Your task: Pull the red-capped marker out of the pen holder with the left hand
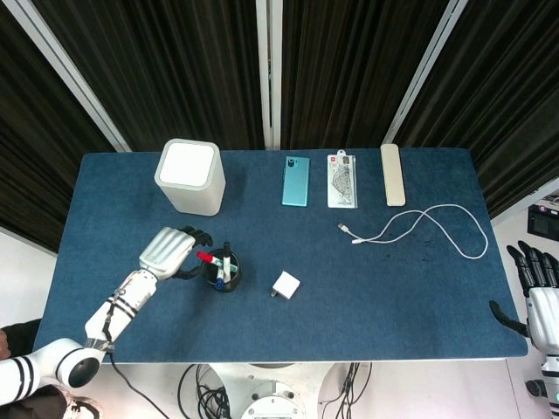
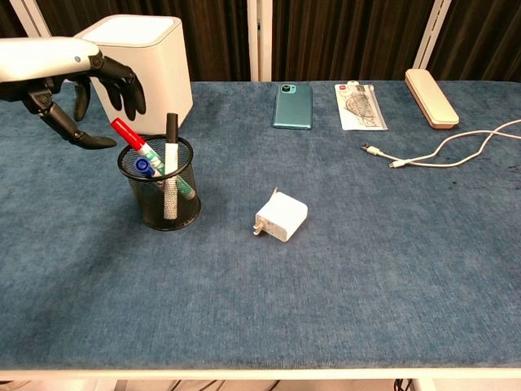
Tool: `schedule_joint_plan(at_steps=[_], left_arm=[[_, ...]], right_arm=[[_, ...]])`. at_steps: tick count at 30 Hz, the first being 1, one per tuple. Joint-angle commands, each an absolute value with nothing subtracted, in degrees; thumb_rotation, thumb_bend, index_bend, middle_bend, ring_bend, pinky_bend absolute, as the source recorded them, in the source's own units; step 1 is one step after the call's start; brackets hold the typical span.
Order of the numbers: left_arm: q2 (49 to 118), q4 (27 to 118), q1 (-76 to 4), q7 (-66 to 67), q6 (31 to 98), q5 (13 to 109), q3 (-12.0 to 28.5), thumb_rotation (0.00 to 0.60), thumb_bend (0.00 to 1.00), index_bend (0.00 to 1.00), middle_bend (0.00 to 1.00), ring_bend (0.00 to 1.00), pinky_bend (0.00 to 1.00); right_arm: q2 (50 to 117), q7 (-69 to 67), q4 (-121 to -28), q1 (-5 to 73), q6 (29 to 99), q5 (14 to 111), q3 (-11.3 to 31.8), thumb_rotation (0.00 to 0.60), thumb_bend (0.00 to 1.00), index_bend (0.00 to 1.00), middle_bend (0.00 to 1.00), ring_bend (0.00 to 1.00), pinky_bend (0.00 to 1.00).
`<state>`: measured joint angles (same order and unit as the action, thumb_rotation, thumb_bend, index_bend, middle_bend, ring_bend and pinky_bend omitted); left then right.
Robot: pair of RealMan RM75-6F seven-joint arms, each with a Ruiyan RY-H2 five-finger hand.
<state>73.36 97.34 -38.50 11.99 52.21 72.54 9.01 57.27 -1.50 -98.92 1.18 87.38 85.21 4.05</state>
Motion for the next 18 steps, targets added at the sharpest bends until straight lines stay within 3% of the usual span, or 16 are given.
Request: schedule_joint_plan(at_steps=[1,18], left_arm=[[73.9,96.8,-38.7,12.2,52.5,72.4,8.8,0.600,0.27,0.39,0.41,0.37,0.60],[75.9,94.0,-40.4,13.1,52.7,72.1,8.0,0.600,0.31,0.46,0.49,0.46,0.62]], right_arm=[[57.3,-1.7,-98.8,1.2,87.2,85.1,4.1,0.600,0.18,0.00,0.00,0.00,0.00],[57.2,-2.2,-98.1,1.5,85.8,83.5,4.4,0.600,0.19,0.00,0.00,0.00,0.00]])
